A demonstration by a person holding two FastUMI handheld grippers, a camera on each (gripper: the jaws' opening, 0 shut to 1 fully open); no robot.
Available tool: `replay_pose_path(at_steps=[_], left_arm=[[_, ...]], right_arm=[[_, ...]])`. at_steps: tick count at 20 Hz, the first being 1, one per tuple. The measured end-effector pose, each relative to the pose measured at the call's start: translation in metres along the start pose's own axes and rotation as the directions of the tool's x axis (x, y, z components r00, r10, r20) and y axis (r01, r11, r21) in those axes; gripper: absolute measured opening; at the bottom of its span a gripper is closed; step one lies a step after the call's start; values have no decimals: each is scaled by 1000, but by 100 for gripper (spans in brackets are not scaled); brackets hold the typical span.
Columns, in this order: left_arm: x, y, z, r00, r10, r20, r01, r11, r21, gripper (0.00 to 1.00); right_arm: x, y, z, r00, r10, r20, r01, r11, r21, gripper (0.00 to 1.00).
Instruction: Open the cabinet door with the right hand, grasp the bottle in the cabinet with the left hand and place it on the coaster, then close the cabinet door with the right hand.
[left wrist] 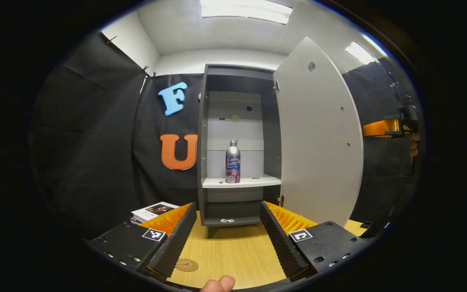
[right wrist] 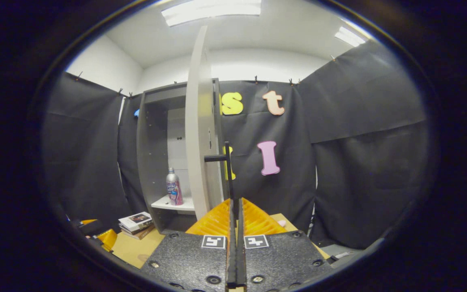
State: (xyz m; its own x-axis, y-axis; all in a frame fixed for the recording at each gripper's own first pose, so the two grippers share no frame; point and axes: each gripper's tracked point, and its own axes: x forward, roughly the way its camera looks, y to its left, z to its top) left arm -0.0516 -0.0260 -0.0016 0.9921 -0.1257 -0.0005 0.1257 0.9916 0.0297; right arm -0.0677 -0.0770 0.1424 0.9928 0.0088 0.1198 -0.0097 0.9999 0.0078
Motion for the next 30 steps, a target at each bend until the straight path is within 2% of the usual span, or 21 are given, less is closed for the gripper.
replay_pose_path(at_steps=[1,5,8,11,14,17,20,23,26,28,30], left_arm=[[1,1,-1,1000,0,-2,0,1000,1,95],[3,1,0,1000,-4,7,4,1000,-1,95],[4,0,6,1000,-7,21,7,1000,-5,95],[6,-2,11,999,-10,30,10,1000,-11,95],[4,1,13,999,-6,36,7,1000,-8,95],[2,5,13,999,5,31,-5,1000,-4,95],[1,9,13,999,17,30,-17,1000,4,95],[3,11,11,999,21,28,-21,1000,9,95],[5,11,11,999,19,26,-19,1000,11,95],[9,11,15,999,21,31,-22,1000,16,95],[19,11,16,999,14,31,-15,1000,12,95]], right_arm=[[-10,2,-4,1000,2,-8,-2,1000,-12,4],[-35,42,-10,996,93,-2,-93,996,-5,4],[-30,58,-33,996,91,-17,-91,996,-7,4],[-21,83,-54,989,140,-51,-139,990,37,4],[-8,89,-64,985,159,-66,-157,987,43,4],[-4,93,-71,984,166,-71,-164,986,37,33],[0,96,-74,984,164,-65,-161,986,47,45],[3,94,-73,986,155,-54,-151,987,61,64],[8,91,-77,989,133,-57,-130,990,59,67],[10,93,-79,989,137,-57,-134,989,65,75],[12,92,-80,989,139,-57,-135,989,67,75]])
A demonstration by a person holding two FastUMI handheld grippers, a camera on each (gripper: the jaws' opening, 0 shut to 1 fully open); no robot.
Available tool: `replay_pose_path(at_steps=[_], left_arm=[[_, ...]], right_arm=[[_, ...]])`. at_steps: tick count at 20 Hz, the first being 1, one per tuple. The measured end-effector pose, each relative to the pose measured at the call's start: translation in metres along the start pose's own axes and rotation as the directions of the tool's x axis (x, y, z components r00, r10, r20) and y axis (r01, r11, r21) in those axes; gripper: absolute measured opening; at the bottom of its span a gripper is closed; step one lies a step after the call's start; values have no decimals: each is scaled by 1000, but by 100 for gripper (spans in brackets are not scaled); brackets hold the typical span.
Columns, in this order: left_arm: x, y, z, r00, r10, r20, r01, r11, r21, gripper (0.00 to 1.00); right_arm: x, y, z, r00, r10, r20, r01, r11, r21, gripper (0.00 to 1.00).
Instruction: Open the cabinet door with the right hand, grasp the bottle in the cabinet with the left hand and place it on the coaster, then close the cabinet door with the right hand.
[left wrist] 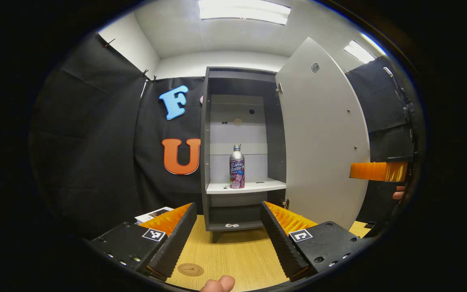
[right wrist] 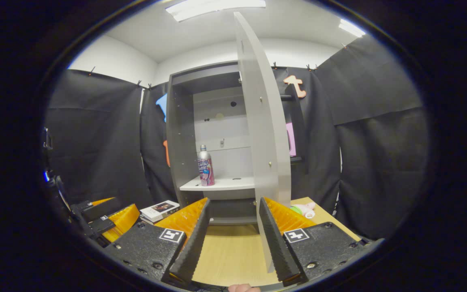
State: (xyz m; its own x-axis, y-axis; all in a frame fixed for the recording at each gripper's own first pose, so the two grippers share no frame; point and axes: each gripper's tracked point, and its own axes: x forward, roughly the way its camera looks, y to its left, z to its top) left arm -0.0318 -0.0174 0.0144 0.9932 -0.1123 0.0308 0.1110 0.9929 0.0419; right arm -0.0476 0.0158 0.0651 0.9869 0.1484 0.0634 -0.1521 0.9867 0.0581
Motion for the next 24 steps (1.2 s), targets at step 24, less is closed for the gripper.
replay_pose_path(at_steps=[24], left_arm=[[248,-23,22,996,-80,43,81,997,-20,95]], right_arm=[[19,5,-3,999,9,-44,-9,1000,-7,76]])
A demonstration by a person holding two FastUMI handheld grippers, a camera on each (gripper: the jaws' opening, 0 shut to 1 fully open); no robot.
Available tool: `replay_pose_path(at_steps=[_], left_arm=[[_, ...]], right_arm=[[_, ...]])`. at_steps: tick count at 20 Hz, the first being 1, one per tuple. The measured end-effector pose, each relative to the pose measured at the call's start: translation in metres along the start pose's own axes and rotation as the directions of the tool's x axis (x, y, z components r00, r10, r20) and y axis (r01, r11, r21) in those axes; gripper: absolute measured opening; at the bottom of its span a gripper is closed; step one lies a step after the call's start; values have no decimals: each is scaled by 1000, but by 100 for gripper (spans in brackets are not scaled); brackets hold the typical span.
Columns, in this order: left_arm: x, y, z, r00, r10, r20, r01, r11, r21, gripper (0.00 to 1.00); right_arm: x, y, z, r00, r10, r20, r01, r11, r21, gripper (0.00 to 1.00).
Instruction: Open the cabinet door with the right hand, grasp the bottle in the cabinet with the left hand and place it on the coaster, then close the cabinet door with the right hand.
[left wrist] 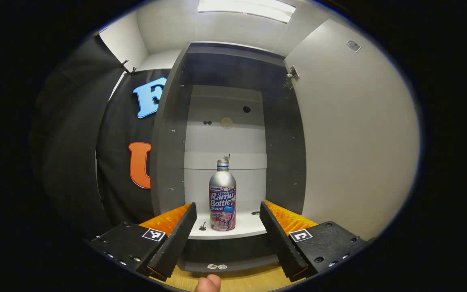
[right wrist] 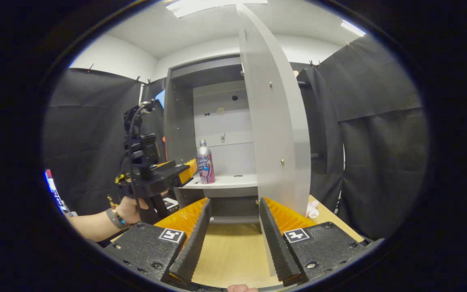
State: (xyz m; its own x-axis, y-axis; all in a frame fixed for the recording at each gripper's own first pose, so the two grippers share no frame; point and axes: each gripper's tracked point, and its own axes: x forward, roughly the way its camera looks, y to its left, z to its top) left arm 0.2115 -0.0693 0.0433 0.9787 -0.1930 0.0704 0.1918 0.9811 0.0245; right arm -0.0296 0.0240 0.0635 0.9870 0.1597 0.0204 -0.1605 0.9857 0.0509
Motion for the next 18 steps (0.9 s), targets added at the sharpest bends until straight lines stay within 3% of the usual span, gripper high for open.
replay_pose_path(at_steps=[8,18], left_arm=[[65,8,-31,999,19,-42,-17,999,32,95],[115,20,-54,995,62,-80,-62,998,-5,95]], right_arm=[[27,4,-11,1000,6,-27,-6,1000,4,76],[37,5,-17,998,27,-49,-26,999,27,76]])
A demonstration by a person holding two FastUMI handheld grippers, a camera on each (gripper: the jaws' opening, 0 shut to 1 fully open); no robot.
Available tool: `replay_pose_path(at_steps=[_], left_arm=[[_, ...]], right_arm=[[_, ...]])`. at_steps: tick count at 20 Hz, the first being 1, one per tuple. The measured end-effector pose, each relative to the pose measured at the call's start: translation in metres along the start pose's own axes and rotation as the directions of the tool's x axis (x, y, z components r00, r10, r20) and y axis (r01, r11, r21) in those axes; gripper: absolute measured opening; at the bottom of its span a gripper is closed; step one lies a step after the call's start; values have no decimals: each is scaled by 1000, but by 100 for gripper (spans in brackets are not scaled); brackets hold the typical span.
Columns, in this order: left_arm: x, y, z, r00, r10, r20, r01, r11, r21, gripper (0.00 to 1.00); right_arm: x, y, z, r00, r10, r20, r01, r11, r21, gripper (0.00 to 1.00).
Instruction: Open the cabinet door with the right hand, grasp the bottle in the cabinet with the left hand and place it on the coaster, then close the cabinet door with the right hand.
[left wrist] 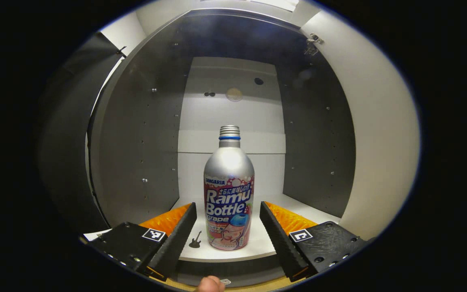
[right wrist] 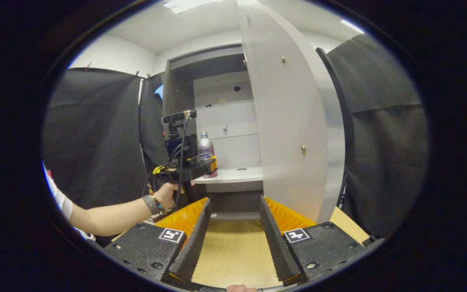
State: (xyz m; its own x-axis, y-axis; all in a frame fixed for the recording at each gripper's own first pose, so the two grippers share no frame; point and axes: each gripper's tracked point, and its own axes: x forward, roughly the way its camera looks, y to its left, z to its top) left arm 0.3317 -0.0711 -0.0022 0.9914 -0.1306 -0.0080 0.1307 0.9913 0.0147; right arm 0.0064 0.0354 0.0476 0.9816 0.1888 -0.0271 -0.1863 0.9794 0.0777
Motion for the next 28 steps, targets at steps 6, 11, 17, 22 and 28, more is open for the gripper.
replay_pose_path(at_steps=[6,11,17,22,28], left_arm=[[14,1,0,1000,9,-1,-9,1000,-2,95],[16,-6,5,1000,-17,10,17,1000,-19,80],[-16,-8,27,998,-42,51,43,999,-29,74],[-77,6,39,992,-58,113,61,998,-20,74],[-156,48,24,994,3,109,1,999,-34,74]], right_arm=[[2,1,0,1000,1,3,-1,1000,3,76],[3,2,0,1000,8,5,-8,1000,10,76],[3,2,0,1000,13,9,-13,1000,3,76],[6,3,-1,1000,25,10,-25,1000,6,76],[5,4,-2,999,46,8,-46,999,-3,76]])
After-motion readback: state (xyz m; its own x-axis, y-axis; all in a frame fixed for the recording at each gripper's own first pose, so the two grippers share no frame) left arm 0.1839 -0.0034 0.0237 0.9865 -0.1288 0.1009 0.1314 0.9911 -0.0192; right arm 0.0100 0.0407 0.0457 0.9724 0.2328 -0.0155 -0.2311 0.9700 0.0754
